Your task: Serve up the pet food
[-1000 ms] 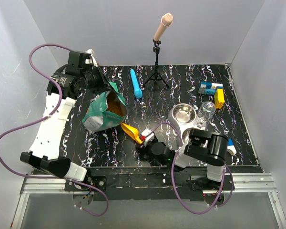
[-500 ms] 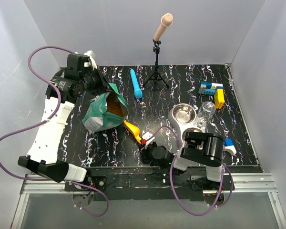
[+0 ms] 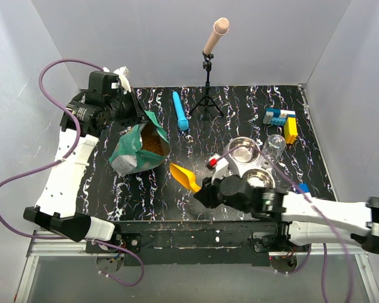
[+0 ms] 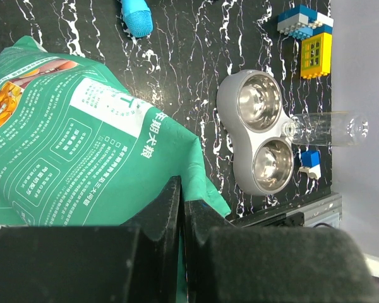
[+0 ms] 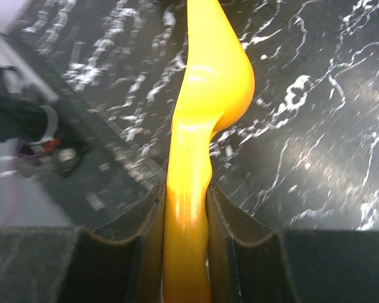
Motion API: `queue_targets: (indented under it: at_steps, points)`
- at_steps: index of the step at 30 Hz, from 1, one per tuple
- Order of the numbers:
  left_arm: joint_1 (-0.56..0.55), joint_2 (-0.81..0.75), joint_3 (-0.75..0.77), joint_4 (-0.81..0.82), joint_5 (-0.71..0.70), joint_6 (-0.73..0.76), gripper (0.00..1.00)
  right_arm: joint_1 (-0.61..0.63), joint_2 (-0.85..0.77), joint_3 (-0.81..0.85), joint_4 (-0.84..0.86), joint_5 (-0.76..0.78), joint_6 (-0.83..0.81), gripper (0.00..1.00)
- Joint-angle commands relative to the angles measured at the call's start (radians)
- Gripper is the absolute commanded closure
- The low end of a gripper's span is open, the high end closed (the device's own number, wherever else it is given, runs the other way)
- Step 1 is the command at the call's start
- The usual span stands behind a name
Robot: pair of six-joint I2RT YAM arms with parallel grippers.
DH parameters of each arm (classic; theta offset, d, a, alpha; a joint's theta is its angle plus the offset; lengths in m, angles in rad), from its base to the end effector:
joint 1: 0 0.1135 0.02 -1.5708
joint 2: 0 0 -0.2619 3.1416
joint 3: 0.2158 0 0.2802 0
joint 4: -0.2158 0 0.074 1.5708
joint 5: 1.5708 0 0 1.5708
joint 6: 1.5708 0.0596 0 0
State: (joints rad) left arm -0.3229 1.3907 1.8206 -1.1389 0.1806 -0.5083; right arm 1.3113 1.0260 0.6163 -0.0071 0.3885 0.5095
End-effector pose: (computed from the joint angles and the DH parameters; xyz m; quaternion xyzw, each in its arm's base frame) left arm 0.2788 -0.1046 0.4534 -0.0463 0.9045 -0.2429 0.3475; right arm 0.0930 0.2622 0.2312 -0.2240 0.7982 0.3235 0.4561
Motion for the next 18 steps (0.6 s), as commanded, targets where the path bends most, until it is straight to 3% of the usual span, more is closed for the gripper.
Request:
queue_targets:
  at_steps: [1, 7, 13, 18]
  points:
    - [-0.001, -0.025, 0.045, 0.031, 0.045, 0.024, 1.00, 0.005, -0.191, 0.245, -0.750, -0.125, 0.286, 0.99]
    - [-0.005, -0.004, -0.021, 0.045, 0.157, 0.030, 1.00, 0.005, -0.199, 0.615, -1.030, -0.204, 0.253, 0.99]
    - [-0.077, 0.008, -0.103, 0.113, 0.184, -0.015, 1.00, 0.000, -0.071, 0.936, -1.139, -0.198, 0.172, 0.99]
    - [-0.162, 0.056, -0.069, 0.117, 0.140, -0.044, 1.00, -0.040, 0.049, 1.074, -1.162, -0.250, 0.149, 0.99]
